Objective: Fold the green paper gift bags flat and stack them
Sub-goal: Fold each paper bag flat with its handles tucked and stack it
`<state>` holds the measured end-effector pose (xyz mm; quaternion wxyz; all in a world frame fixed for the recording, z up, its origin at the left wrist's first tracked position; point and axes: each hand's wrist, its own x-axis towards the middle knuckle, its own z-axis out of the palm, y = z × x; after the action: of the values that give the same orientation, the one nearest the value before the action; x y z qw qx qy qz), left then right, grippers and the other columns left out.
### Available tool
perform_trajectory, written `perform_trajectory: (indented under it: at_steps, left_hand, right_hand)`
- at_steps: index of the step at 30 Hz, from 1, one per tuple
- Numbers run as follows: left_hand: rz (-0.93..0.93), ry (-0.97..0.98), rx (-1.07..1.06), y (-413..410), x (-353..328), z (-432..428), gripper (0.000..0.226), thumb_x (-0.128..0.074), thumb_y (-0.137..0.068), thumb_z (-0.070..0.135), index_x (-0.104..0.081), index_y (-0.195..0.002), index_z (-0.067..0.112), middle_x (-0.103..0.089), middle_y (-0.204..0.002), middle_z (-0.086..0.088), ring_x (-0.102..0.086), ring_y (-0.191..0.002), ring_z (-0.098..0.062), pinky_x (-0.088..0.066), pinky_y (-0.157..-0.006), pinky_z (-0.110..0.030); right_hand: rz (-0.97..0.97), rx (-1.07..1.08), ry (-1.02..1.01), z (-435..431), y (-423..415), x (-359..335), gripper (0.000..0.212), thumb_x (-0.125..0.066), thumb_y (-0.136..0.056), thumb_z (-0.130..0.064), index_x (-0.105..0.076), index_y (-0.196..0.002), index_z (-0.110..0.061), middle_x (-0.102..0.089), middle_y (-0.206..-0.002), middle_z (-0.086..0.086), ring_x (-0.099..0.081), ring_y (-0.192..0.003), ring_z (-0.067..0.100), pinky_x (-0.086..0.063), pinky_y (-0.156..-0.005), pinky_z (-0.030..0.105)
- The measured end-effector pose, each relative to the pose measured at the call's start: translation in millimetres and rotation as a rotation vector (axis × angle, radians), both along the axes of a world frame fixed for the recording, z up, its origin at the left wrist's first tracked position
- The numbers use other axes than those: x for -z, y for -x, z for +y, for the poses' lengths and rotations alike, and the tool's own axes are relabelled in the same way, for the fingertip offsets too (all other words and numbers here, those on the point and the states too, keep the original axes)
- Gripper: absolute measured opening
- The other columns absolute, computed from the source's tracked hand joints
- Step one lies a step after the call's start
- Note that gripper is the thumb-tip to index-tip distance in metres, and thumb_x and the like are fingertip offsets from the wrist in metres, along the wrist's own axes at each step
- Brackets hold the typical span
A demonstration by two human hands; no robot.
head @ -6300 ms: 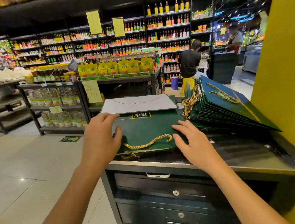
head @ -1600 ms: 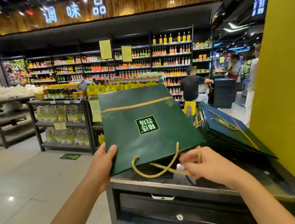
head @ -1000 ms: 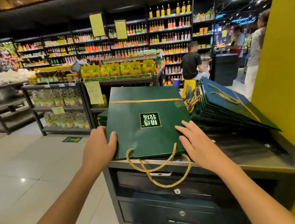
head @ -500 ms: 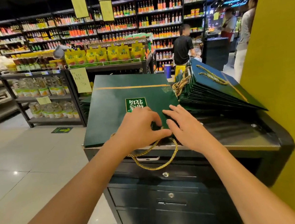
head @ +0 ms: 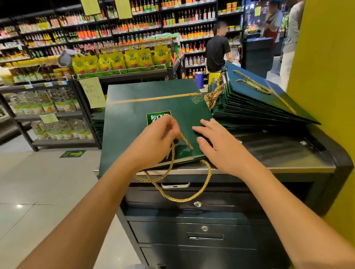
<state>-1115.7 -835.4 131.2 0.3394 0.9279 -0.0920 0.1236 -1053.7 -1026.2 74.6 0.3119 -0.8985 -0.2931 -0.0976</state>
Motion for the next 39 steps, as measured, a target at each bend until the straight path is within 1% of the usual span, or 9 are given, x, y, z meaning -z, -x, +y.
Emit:
perform_trajectory:
  at_steps: [5,8,13,15,17,21,31,36,39]
  left_hand:
    - [-0.040,0.021,0.045,5,-3,12,0.010,-0.056,-0.103,0.031,-0.064,-0.101,0.026,-0.069,-0.096,0.010,-0.065,-0.090,-0.003,-0.052,-0.084,-0.021]
    - [-0.073,0.001,-0.005,14,-12,40,0.017,-0.053,-0.104,0.019,-0.069,-0.106,0.026,-0.069,-0.107,0.016,-0.063,-0.100,0.004,-0.048,-0.086,-0.015]
    - [0.003,-0.189,-0.063,34,-13,90,0.032,-0.063,-0.098,0.010,-0.074,-0.100,0.040,-0.067,-0.112,0.017,-0.064,-0.100,-0.007,-0.052,-0.094,-0.033]
    - [0.048,-0.224,-0.026,40,-9,95,0.030,-0.067,-0.095,0.014,-0.073,-0.102,0.043,-0.064,-0.119,0.022,-0.060,-0.108,0.002,-0.045,-0.098,-0.022]
    - [0.051,-0.274,-0.003,43,-4,96,0.031,-0.067,-0.095,0.015,-0.072,-0.105,0.045,-0.059,-0.125,0.026,-0.055,-0.112,0.009,-0.041,-0.093,-0.011]
    - [0.019,-0.310,-0.009,41,4,98,0.027,-0.070,-0.093,0.019,-0.075,-0.106,0.041,-0.057,-0.129,0.024,-0.055,-0.116,0.004,-0.038,-0.091,-0.006]
    - [-0.029,-0.289,-0.032,48,12,92,0.022,-0.074,-0.089,0.022,-0.075,-0.100,0.041,-0.060,-0.125,0.020,-0.055,-0.115,-0.002,-0.044,-0.101,-0.024]
    - [-0.094,-0.302,-0.013,46,18,89,0.011,-0.070,-0.090,0.031,-0.073,-0.095,0.040,-0.058,-0.119,0.022,-0.049,-0.116,0.006,-0.037,-0.093,-0.010]
    - [-0.130,-0.163,-0.001,43,21,87,0.007,-0.064,-0.094,0.031,-0.069,-0.092,0.036,-0.064,-0.111,0.020,-0.055,-0.113,0.000,-0.044,-0.094,-0.019]
  right_hand:
    - [0.014,0.000,0.013,-1,0,0,0.048,-0.037,-0.109,-0.035,-0.036,-0.156,-0.029,-0.022,-0.167,-0.006,-0.004,-0.156,0.013,-0.010,-0.122,0.029]
    - [0.026,0.000,0.014,-1,0,0,0.048,-0.036,-0.109,-0.036,-0.035,-0.156,-0.030,-0.021,-0.167,-0.007,-0.004,-0.156,0.011,-0.010,-0.122,0.029]
    - [0.025,-0.001,0.001,0,0,0,0.047,-0.037,-0.109,-0.035,-0.036,-0.156,-0.030,-0.022,-0.167,-0.007,-0.005,-0.156,0.011,-0.009,-0.121,0.028]
    - [0.022,0.003,0.006,0,-1,1,0.047,-0.037,-0.109,-0.035,-0.036,-0.156,-0.030,-0.022,-0.167,-0.008,-0.004,-0.156,0.011,-0.011,-0.121,0.029]
    - [0.019,0.005,0.009,0,-1,1,0.048,-0.038,-0.108,-0.035,-0.036,-0.156,-0.030,-0.021,-0.167,-0.008,-0.004,-0.156,0.010,-0.011,-0.121,0.030]
    - [0.015,0.002,0.009,0,-1,0,0.048,-0.038,-0.108,-0.034,-0.036,-0.156,-0.030,-0.022,-0.167,-0.008,-0.004,-0.156,0.010,-0.011,-0.121,0.029]
    - [-0.003,0.008,0.019,0,-2,2,0.047,-0.039,-0.108,-0.035,-0.036,-0.155,-0.031,-0.022,-0.166,-0.009,-0.004,-0.156,0.009,-0.011,-0.120,0.028]
    - [0.006,0.006,0.019,0,-2,1,0.047,-0.038,-0.108,-0.034,-0.035,-0.156,-0.031,-0.022,-0.166,-0.010,-0.004,-0.155,0.009,-0.010,-0.120,0.028]
    - [0.002,0.009,0.025,-1,-1,1,0.047,-0.038,-0.108,-0.034,-0.035,-0.156,-0.031,-0.022,-0.166,-0.009,-0.004,-0.155,0.009,-0.011,-0.119,0.027]
